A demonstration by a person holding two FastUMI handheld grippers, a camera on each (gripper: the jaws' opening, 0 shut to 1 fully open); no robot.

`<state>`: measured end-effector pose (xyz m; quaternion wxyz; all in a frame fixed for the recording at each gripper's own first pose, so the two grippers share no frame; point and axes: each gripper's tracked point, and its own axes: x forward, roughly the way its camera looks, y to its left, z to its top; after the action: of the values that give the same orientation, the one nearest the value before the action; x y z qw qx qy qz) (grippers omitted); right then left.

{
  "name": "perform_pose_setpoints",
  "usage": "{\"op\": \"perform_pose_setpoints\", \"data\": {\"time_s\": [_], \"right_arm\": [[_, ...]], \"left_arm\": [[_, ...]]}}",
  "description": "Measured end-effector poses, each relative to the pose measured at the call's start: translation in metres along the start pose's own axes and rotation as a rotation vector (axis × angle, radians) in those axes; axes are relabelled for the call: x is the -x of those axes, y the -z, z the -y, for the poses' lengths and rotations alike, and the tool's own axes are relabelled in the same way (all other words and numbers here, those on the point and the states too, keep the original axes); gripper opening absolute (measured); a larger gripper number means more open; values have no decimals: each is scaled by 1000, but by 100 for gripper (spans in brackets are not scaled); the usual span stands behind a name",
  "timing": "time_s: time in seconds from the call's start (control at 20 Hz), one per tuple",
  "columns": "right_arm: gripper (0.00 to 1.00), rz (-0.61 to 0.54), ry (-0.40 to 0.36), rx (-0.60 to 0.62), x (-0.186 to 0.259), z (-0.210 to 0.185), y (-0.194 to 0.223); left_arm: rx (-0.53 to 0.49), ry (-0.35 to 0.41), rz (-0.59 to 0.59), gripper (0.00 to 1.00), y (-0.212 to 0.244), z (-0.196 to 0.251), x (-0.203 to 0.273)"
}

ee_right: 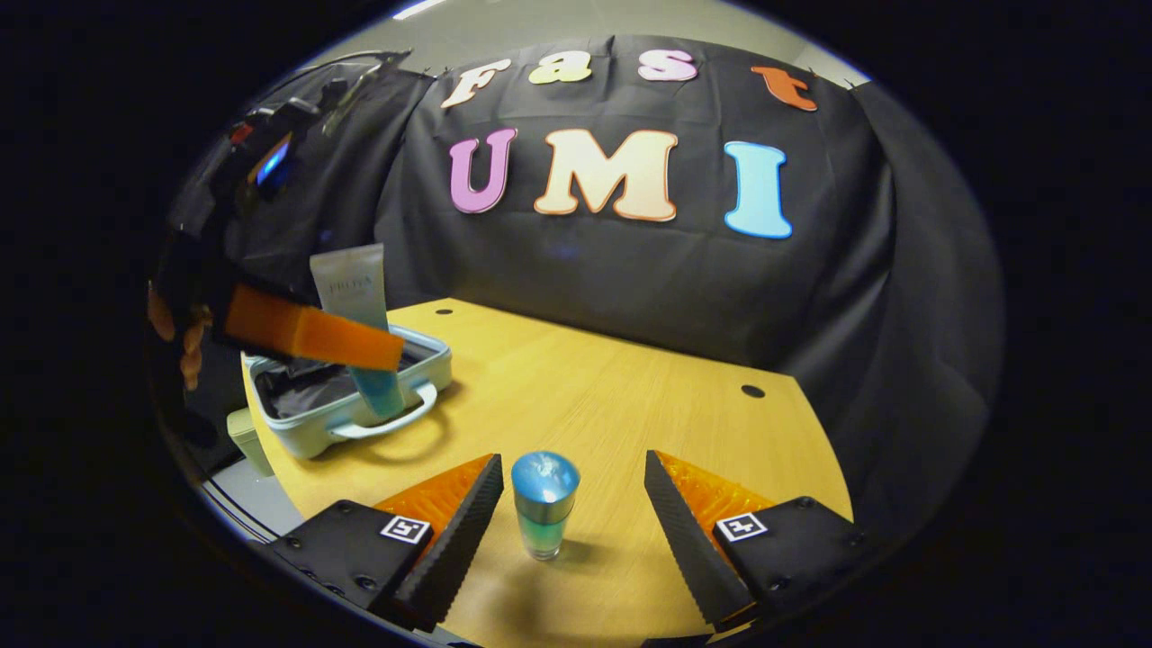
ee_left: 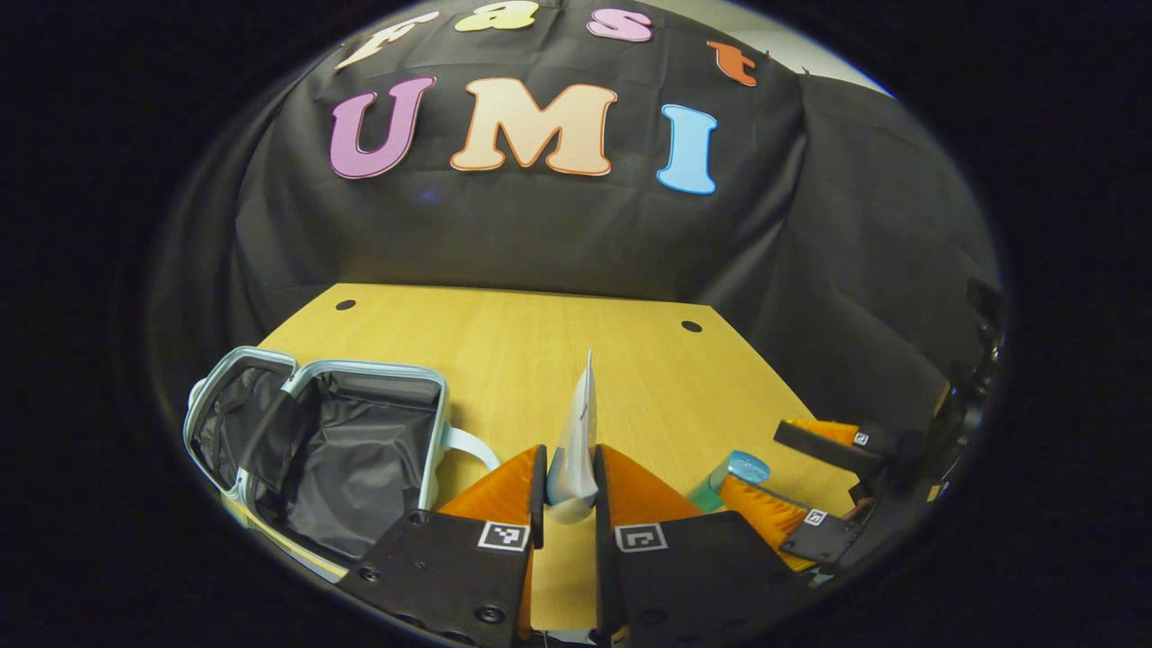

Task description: First open the suitcase, pack the skin care products into it, and then close the suitcase.

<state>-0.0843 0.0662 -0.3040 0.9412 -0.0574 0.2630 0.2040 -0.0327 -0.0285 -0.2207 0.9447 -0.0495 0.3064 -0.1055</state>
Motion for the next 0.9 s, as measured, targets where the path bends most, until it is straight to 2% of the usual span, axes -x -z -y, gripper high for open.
{"op": "perform_pose_setpoints", "data": {"time_s": [0.2, 0.3, 0.35, 0.45, 0.6, 0.9], "right_arm": [[96, -83, -65, -4, -14, -15, 36], [87, -121, -117, -33, -17, -25, 44], [75, -115, -93, -33, -19, -20, 40], [47, -129, -103, -56, -20, -19, 38], [46, -158, -126, -75, -22, -25, 38], [46, -141, -179, -122, -16, -62, -16]], "left_arm": [[13, -56, -16, 20, 5, -17, 12], [6, -87, -21, 20, 6, -28, 17], [5, -104, -26, 20, 8, -35, 20], [14, -133, -41, 20, 12, -47, 23], [21, -177, -73, 20, 19, -75, 28], [-3, -267, -182, 20, 34, -158, 40]]}}
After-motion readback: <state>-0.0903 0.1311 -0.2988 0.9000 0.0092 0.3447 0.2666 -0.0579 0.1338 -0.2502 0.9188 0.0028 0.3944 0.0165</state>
